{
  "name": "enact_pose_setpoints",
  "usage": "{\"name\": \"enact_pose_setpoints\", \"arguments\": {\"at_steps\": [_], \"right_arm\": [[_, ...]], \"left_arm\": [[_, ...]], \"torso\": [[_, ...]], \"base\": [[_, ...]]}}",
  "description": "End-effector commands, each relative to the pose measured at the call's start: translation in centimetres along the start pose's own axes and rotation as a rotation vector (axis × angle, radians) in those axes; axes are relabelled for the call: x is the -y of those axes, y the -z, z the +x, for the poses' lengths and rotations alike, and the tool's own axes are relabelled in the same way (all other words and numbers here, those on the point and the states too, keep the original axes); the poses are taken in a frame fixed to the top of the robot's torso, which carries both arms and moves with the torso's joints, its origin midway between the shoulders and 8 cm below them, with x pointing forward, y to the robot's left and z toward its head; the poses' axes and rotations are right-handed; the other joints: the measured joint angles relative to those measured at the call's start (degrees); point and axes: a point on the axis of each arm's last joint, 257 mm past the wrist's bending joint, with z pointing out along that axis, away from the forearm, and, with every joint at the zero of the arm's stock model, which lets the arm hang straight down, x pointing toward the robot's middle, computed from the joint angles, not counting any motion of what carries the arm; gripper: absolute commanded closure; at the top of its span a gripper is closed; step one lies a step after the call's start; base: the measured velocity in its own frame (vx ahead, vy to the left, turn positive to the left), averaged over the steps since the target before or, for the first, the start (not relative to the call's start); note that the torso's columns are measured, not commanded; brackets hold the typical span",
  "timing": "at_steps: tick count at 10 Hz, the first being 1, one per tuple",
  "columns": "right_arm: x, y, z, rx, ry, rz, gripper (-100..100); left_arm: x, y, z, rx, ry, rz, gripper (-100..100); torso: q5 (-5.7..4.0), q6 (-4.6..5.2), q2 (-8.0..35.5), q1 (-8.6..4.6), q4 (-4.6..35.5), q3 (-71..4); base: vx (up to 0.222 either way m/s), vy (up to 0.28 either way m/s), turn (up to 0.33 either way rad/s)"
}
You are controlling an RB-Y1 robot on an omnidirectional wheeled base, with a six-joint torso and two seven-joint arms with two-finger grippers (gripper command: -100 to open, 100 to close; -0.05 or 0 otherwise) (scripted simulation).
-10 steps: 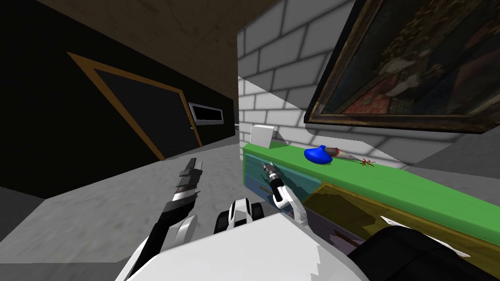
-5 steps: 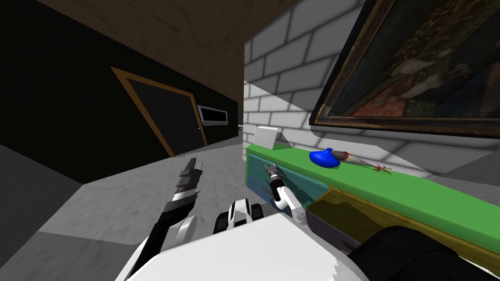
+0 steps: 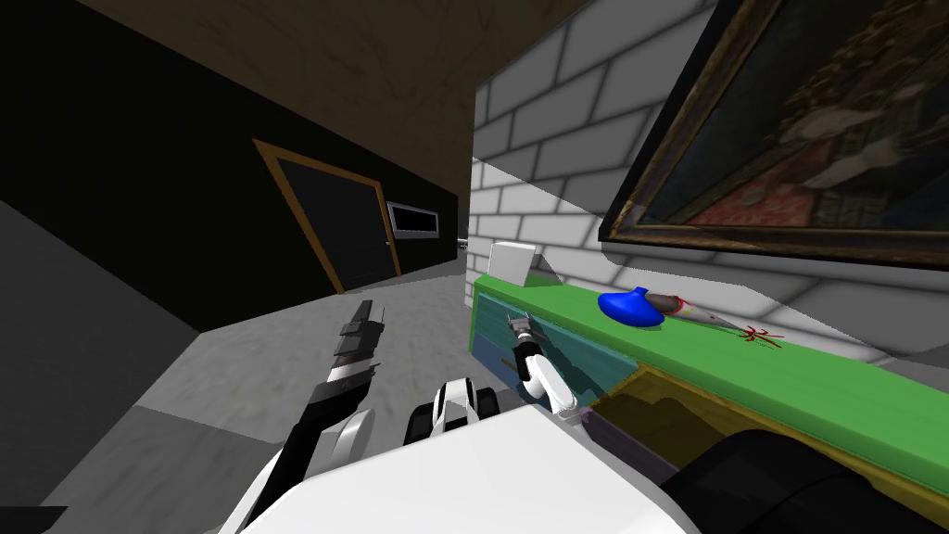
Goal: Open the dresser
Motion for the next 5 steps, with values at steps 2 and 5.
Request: {"name": "enact_pose_setpoints", "arguments": {"at_steps": [2, 5], "right_arm": [[0.9, 1.4, 3.8, -0.085, 0.125, 0.050, -100], [0.9, 1.4, 3.8, -0.085, 0.125, 0.050, -100]], "left_arm": [[0.0, 0.0, 0.0, 0.000, 0.000, 0.000, 0], [0.0, 0.0, 0.0, 0.000, 0.000, 0.000, 0]], "torso": [[0.05, 0.09, 0.0, -0.03, 0.1, 0.0], [-0.02, 0.10, 0.1, -0.12, 0.1, 0.0]], "base": [[-0.006, 0.020, 0.071], [0.001, 0.010, 0.016]]}}
